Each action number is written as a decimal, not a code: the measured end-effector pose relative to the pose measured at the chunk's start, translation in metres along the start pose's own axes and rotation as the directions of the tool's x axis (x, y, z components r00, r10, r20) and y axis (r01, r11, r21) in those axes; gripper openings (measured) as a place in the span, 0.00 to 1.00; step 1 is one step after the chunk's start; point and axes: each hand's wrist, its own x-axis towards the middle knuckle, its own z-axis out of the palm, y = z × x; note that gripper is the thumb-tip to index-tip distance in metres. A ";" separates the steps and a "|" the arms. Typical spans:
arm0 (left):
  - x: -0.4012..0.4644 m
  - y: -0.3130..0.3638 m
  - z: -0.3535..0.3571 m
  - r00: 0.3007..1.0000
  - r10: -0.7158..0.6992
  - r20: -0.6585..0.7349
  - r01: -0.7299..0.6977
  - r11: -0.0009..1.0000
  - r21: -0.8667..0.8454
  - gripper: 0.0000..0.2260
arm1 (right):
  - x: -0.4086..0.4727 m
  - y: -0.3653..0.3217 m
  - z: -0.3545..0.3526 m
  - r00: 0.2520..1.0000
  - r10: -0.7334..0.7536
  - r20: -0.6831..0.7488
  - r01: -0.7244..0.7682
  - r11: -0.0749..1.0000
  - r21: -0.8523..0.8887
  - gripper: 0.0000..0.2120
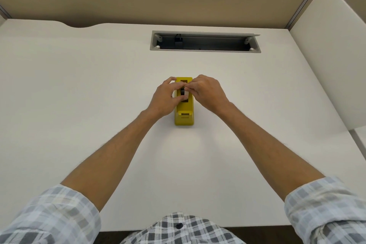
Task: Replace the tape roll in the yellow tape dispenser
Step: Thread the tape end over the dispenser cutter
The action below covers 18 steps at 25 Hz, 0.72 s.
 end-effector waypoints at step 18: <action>0.005 0.002 -0.006 0.998 -0.013 0.067 0.007 0.995 0.102 0.19 | 0.011 0.000 -0.003 0.996 -0.002 0.091 0.005 1.000 -0.028 0.15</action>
